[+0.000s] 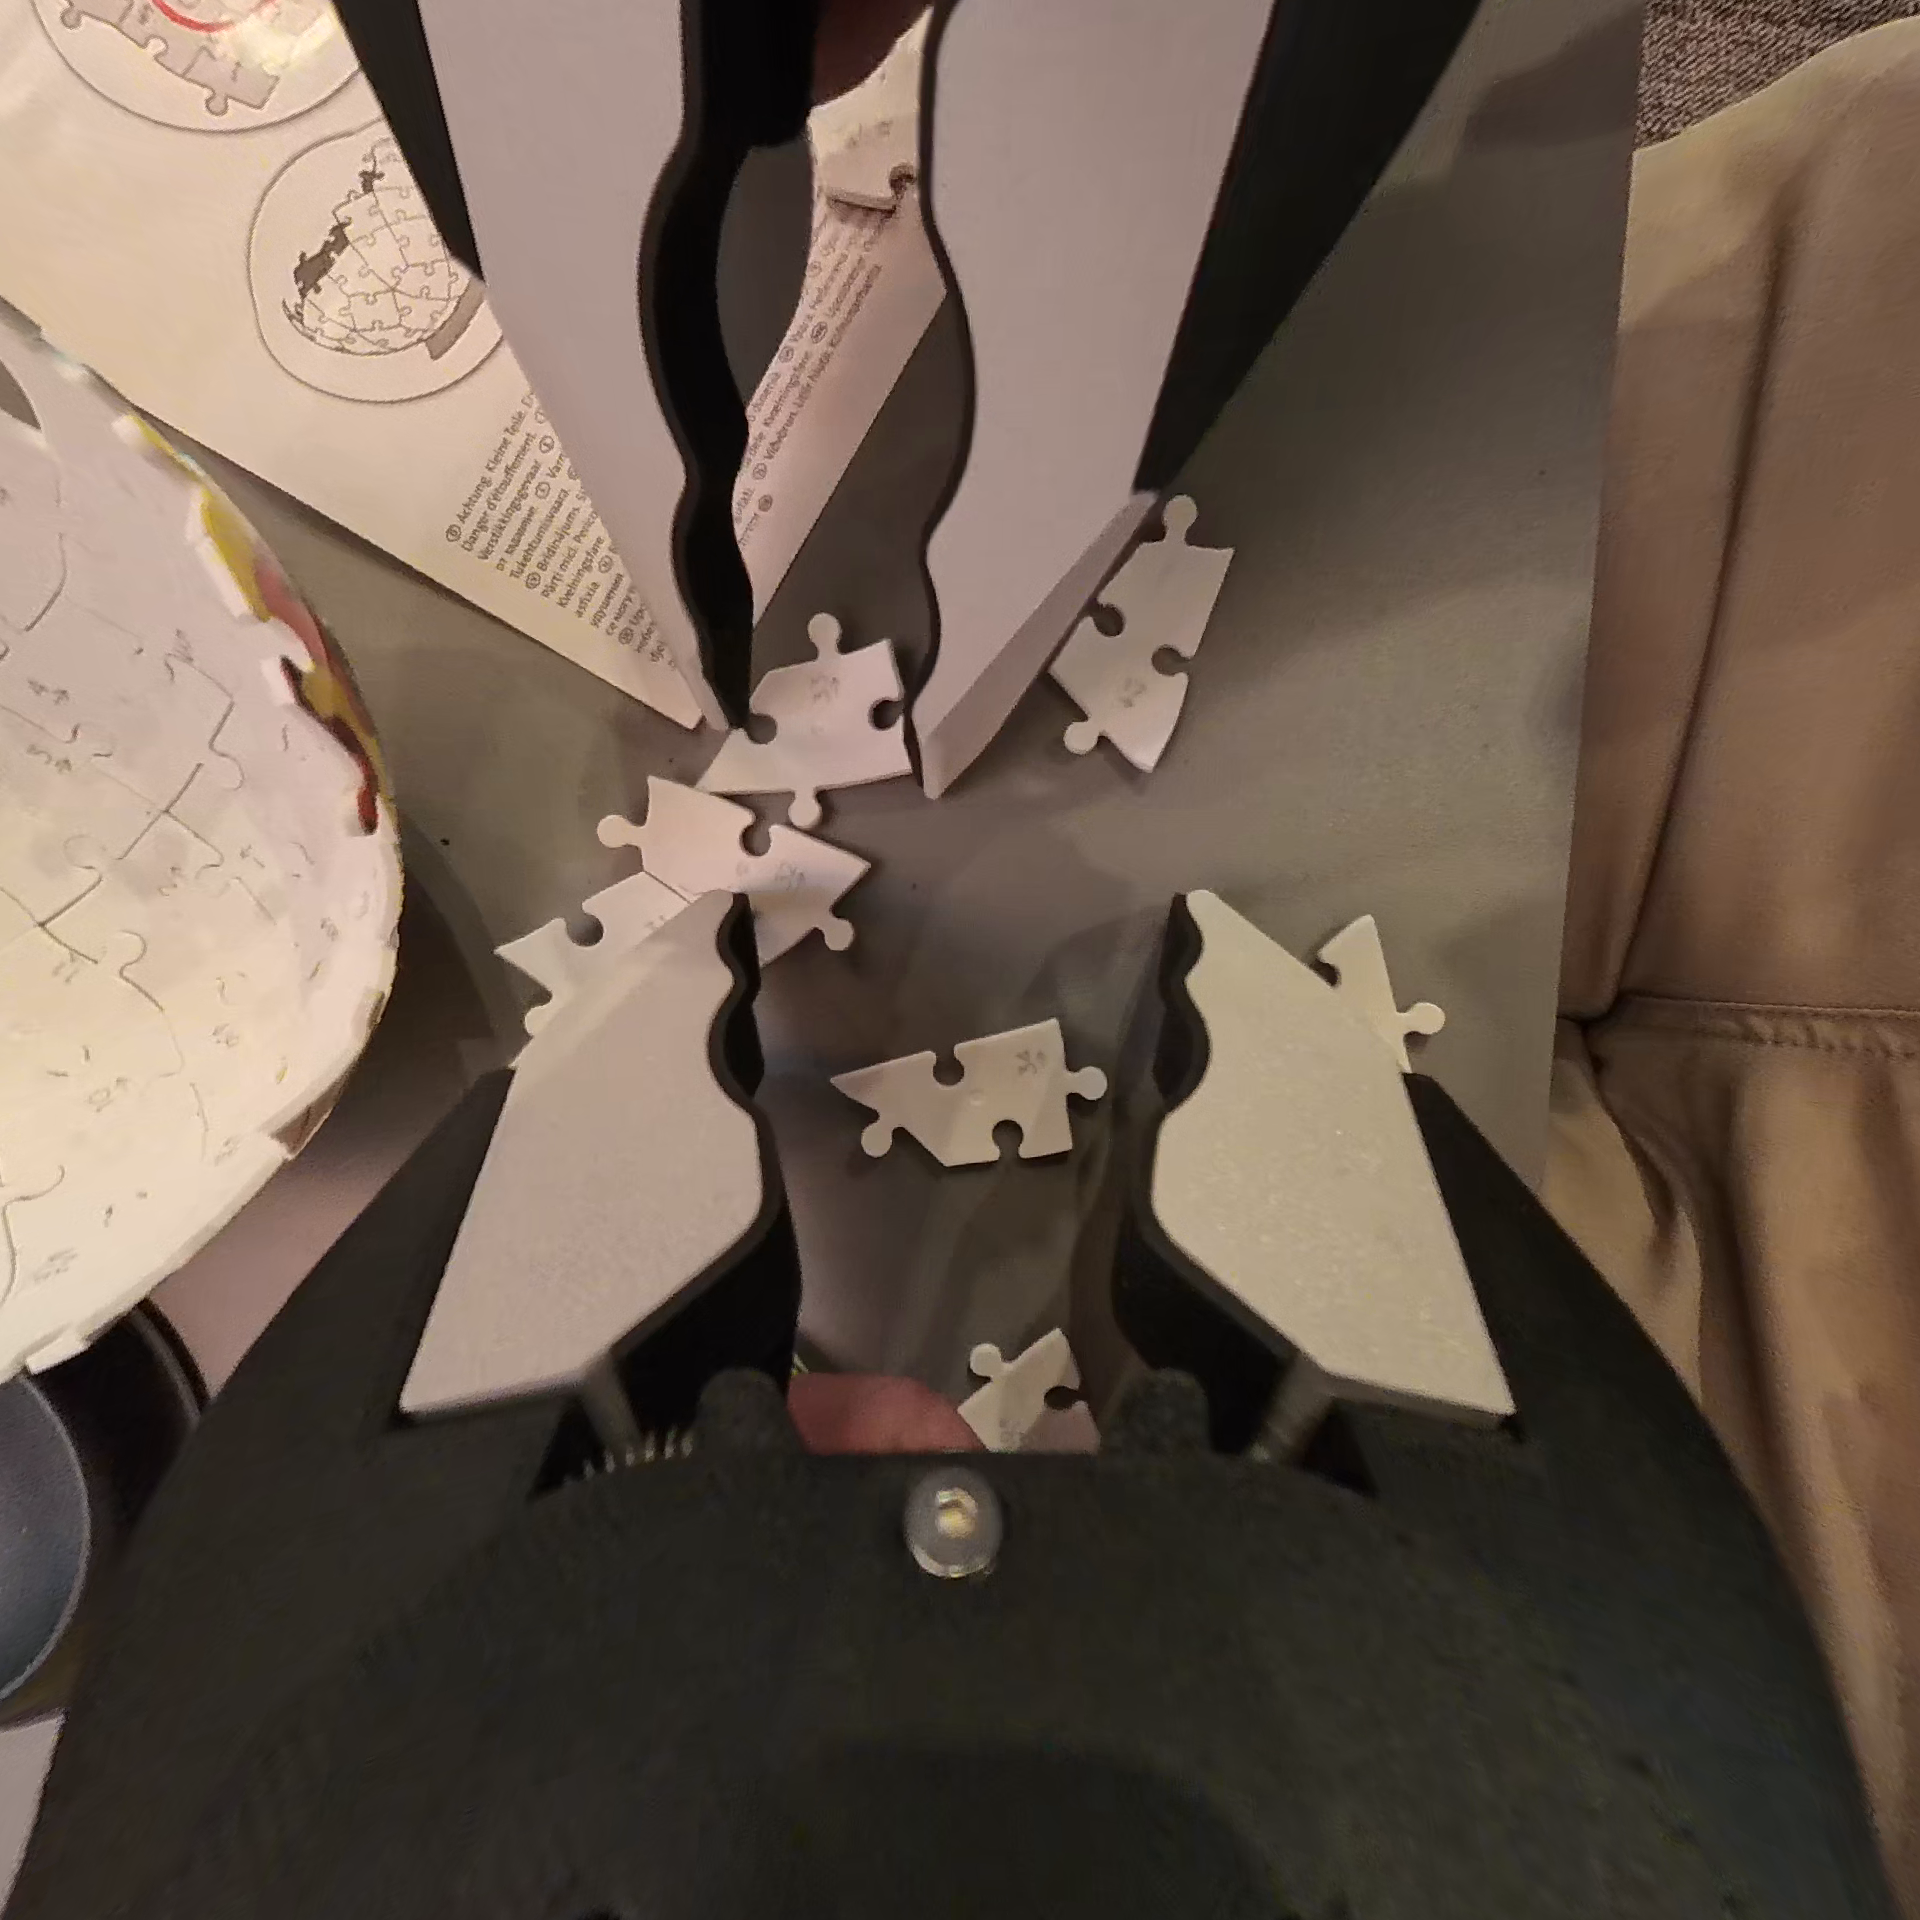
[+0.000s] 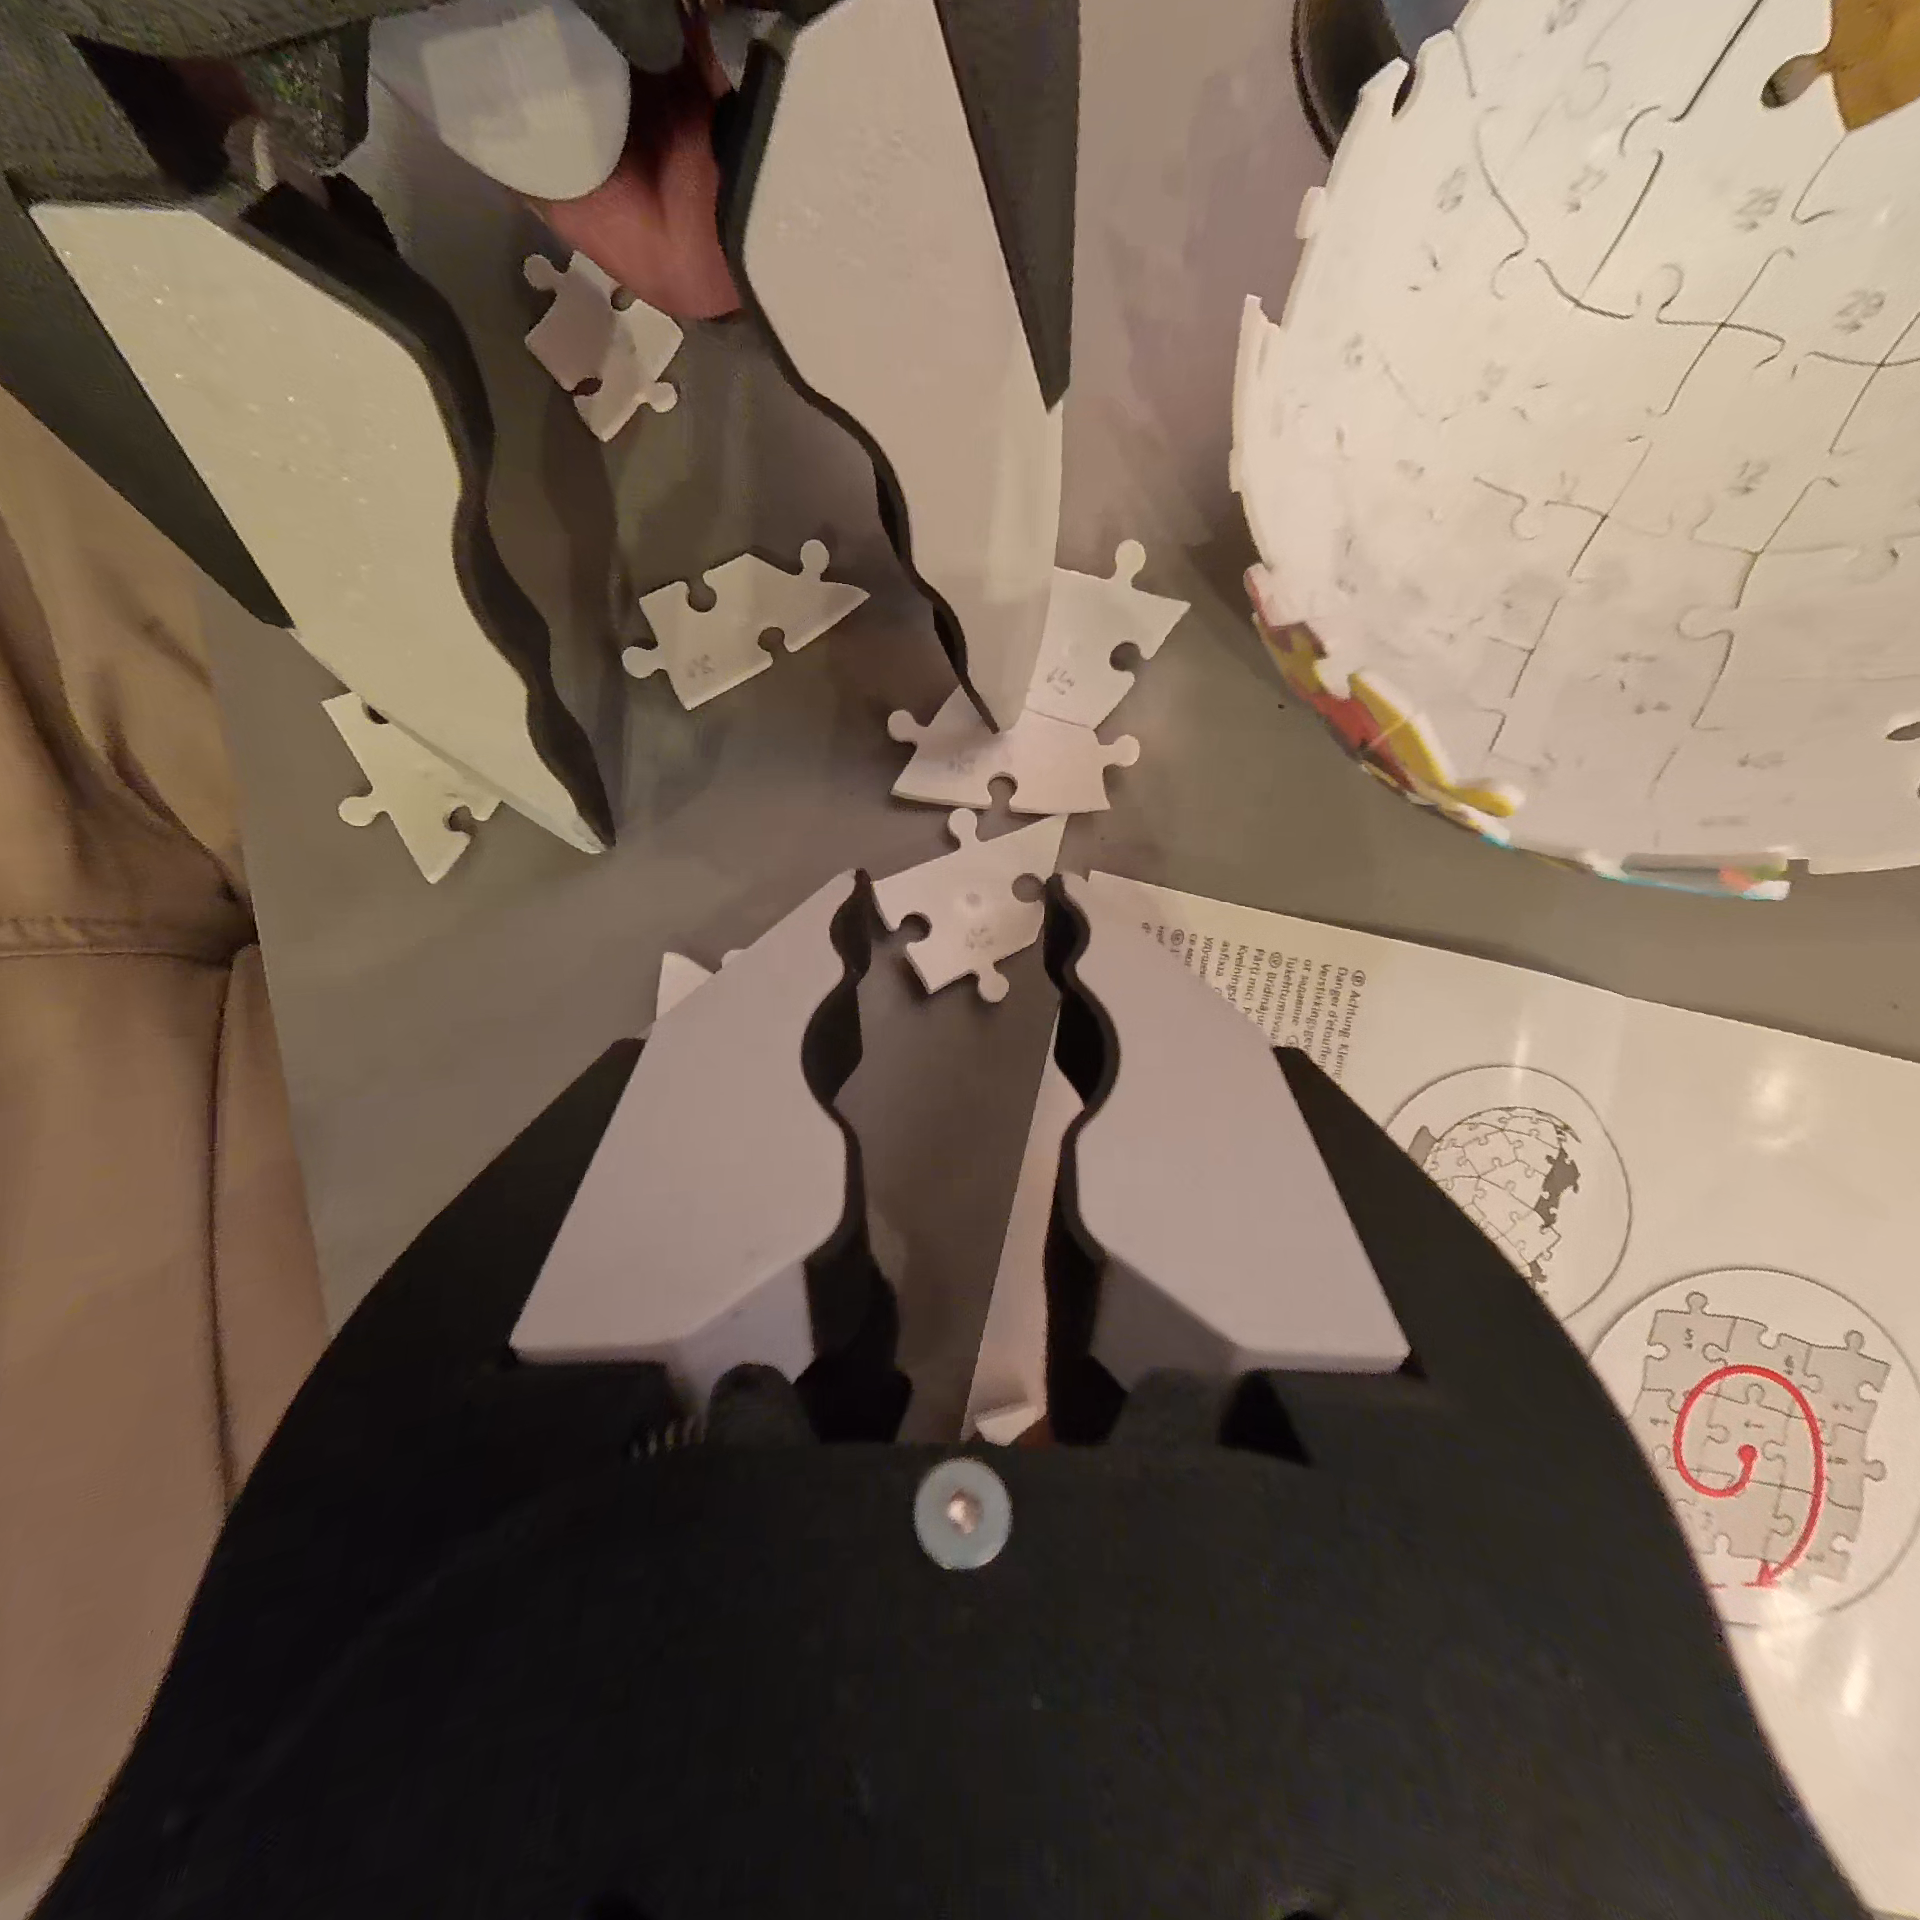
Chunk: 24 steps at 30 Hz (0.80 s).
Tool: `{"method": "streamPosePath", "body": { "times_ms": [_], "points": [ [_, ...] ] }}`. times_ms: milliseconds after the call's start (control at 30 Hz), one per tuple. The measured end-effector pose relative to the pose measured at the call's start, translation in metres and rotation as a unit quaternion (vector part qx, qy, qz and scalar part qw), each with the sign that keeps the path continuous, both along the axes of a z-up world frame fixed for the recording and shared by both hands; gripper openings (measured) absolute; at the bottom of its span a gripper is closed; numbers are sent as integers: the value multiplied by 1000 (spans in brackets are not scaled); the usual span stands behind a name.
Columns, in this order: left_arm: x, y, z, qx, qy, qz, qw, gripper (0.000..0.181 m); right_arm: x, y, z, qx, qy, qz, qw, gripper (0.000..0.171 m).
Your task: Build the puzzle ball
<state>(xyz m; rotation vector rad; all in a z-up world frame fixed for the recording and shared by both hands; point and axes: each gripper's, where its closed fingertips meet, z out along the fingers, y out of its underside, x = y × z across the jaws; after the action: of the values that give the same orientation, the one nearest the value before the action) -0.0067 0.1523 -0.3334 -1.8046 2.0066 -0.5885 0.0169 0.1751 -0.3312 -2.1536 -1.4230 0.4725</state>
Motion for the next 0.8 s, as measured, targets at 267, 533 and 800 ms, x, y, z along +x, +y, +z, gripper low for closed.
{"method": "streamPosePath", "body": {
  "times_ms": [267, 533, 800],
  "points": [
    [1, -1, 0, -4, 3, 6, 1000, 77, 1, 1, 10, 0, 27, -22, 999, 24],
    [5, -5, 1, -14, 12, 19, 1000, 79, -2, 3, 2, -3, -1, -46, 999, 24],
    [7, -6, 1, -15, 13, 23, 1000, 80, -1, 7, 3, -4, -12, -76, 997, 25]
  ]
}}
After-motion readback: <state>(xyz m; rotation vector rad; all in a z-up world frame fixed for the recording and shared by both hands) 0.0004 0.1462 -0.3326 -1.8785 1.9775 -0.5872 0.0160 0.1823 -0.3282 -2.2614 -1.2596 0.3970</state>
